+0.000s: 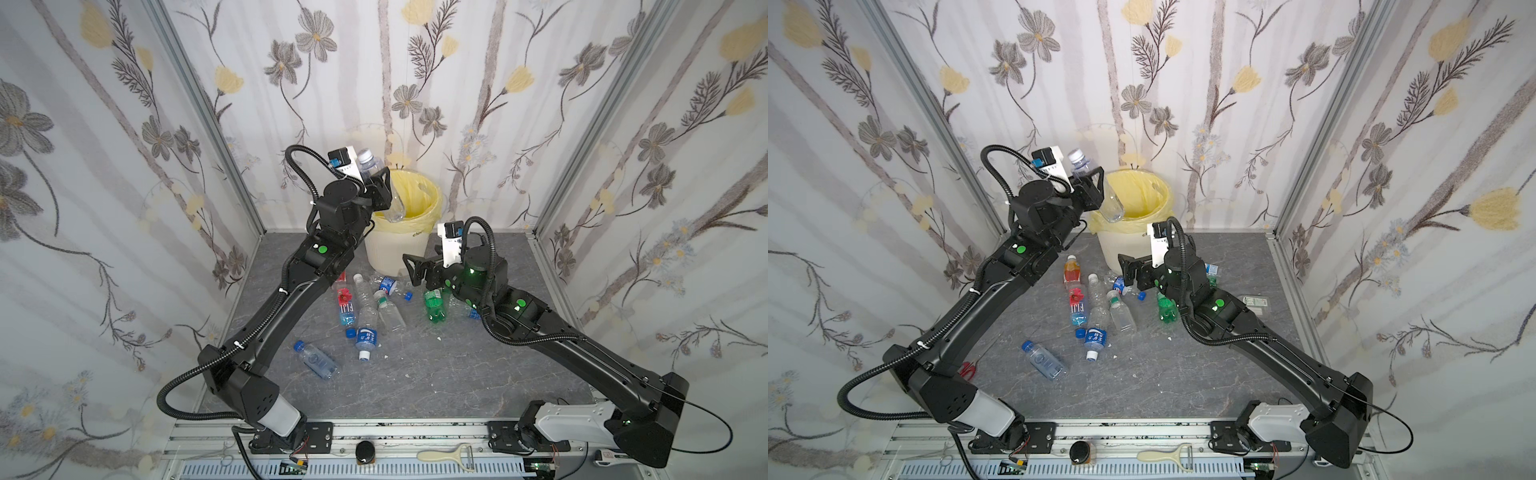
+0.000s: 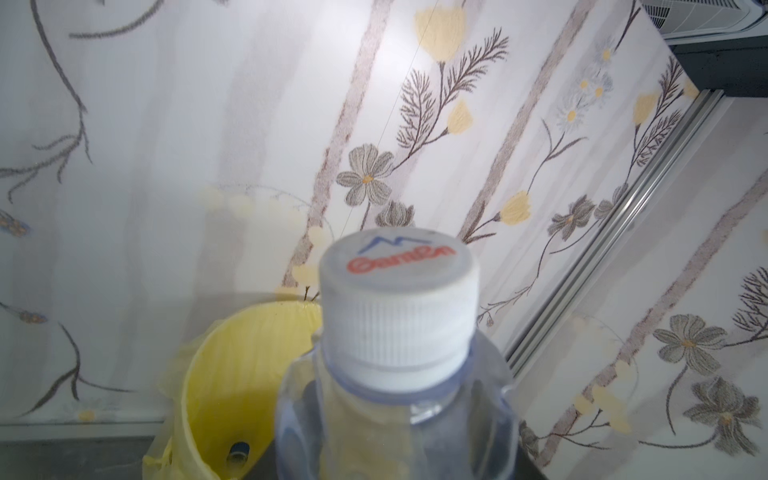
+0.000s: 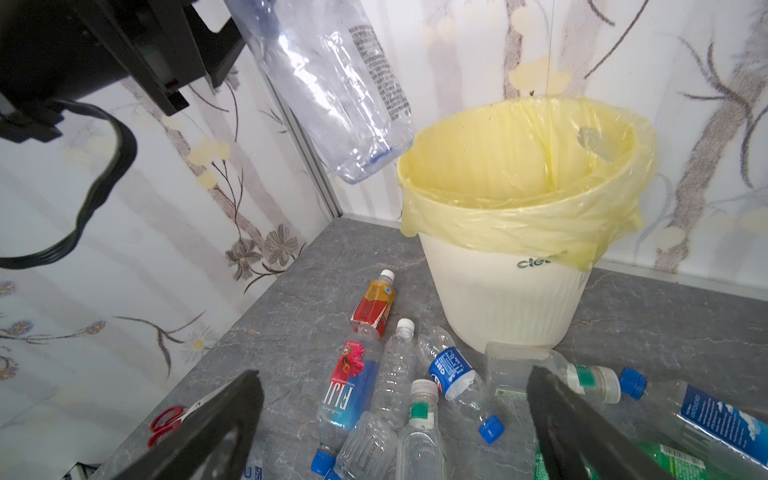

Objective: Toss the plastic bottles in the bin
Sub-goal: 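Raise the bottle with the left gripper above the bin while the right gripper withdraws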

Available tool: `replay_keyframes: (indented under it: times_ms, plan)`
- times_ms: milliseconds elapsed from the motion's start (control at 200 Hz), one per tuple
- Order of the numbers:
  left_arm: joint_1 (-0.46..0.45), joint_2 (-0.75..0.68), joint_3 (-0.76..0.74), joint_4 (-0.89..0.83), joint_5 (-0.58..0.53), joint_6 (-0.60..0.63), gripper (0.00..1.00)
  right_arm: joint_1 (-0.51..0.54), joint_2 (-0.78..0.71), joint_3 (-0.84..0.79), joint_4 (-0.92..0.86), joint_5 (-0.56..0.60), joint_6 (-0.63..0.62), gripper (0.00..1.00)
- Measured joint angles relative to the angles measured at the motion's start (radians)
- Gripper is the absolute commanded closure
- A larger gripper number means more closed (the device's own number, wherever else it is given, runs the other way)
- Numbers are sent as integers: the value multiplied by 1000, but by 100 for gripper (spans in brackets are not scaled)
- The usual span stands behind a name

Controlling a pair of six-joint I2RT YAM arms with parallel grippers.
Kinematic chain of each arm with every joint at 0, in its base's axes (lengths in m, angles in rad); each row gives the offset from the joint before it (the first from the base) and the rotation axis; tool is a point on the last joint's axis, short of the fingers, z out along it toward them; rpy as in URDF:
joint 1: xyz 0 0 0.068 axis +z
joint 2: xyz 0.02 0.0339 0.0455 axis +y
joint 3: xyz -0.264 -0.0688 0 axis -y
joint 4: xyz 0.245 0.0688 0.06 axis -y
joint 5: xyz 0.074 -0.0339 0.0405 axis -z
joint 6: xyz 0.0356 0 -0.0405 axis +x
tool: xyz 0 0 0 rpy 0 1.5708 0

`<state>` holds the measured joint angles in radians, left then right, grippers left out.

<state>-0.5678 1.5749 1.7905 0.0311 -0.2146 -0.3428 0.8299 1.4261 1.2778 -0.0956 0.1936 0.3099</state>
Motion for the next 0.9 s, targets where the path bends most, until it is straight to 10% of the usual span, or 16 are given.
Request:
replay_keyframes:
  times_ms: [475,899]
  plan:
    - [-34,156,475,19,-17,251,51,-48,24,147,-37,14,-31,0]
    - [-55,162,419,210,1,367,49,-86,33,154,-41,-4,-31,0]
